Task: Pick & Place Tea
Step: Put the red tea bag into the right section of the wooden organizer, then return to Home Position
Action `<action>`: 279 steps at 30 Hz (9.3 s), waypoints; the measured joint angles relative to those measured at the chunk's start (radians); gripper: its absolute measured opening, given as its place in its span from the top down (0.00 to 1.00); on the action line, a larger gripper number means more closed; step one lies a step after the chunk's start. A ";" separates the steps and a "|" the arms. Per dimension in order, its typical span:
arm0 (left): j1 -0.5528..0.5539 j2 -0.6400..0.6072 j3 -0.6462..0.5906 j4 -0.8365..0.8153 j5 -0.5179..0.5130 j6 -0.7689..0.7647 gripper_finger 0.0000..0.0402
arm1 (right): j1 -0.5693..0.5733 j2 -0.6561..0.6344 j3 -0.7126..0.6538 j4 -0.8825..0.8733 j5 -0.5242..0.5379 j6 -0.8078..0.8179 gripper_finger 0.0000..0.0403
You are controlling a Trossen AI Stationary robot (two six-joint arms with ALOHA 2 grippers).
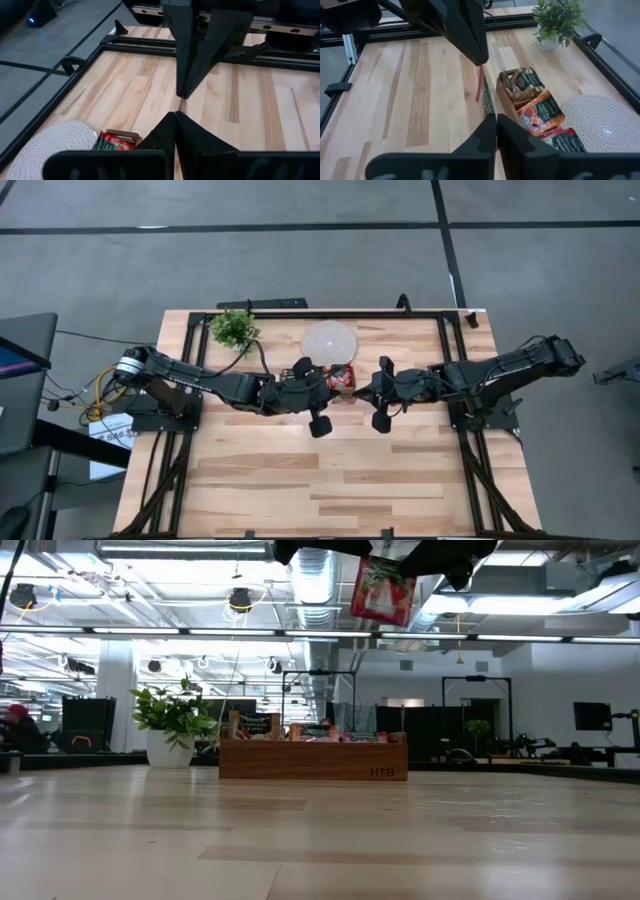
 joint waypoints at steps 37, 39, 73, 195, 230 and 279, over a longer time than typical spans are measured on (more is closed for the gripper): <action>0.011 0.000 -0.001 -0.275 -0.074 0.019 0.67 | -0.113 0.000 0.000 -0.102 -0.011 -0.056 1.00; 0.011 0.000 -0.001 -0.389 -0.074 -0.049 0.66 | -0.154 0.000 0.000 -0.102 -0.048 -0.102 1.00; -0.090 -0.315 -0.449 -0.463 -0.158 -0.499 0.66 | -0.496 0.393 0.105 -0.098 -0.404 -0.427 1.00; -0.095 -0.704 -0.737 -0.141 -0.089 -0.476 0.66 | -0.447 0.474 0.138 -0.069 -0.227 -0.363 0.99; -0.095 -0.704 -0.737 -0.104 -0.051 -0.468 0.66 | -0.451 0.488 0.139 -0.036 -0.150 -0.313 1.00; -0.097 -1.508 -1.152 0.047 -0.101 -0.376 0.66 | -0.185 -1.193 -0.601 -0.101 -0.231 0.305 1.00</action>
